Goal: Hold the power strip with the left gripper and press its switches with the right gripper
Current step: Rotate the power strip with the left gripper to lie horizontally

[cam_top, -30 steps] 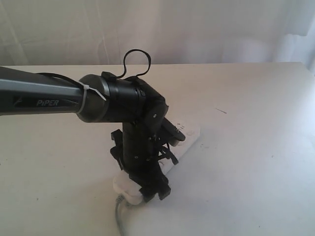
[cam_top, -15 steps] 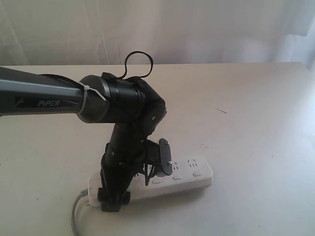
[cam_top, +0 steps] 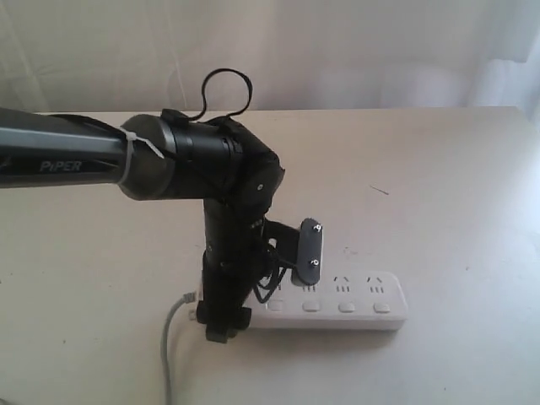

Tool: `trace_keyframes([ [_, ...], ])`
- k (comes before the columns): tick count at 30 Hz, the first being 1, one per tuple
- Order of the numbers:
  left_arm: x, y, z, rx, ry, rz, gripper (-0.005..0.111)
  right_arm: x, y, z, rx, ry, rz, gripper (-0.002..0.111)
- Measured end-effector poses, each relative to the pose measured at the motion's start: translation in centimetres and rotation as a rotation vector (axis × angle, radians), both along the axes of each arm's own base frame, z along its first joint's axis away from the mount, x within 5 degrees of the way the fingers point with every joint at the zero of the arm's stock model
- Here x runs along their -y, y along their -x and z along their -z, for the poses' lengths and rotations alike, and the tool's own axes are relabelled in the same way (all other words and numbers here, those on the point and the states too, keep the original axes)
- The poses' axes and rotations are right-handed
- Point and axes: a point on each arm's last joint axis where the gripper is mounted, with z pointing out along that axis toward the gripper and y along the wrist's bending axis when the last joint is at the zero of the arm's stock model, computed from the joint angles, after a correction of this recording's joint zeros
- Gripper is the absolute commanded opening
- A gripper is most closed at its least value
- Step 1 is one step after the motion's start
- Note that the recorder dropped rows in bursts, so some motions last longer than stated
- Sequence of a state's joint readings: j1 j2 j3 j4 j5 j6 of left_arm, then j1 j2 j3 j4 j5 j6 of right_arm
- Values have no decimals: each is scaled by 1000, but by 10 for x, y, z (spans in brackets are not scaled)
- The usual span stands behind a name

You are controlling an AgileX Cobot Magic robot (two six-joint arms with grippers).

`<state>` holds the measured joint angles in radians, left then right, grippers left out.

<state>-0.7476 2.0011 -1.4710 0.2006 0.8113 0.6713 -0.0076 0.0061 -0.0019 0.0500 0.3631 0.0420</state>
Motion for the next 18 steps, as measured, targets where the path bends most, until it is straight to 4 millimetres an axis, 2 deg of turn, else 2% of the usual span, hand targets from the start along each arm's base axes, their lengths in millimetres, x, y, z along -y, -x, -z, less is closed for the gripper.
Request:
trace_keyframes([
  [4, 7, 2, -17, 31, 117, 29, 0, 0, 0, 0, 0, 0, 0, 0],
  [8, 9, 7, -24, 15, 163, 97, 0, 0, 0, 0, 0, 0, 0, 0],
  [13, 2, 17, -14, -37, 136, 188, 0, 0, 0, 0, 0, 0, 0, 0],
  [18, -11, 22, -1, -90, 114, 174, 0, 0, 0, 0, 0, 0, 0, 0],
])
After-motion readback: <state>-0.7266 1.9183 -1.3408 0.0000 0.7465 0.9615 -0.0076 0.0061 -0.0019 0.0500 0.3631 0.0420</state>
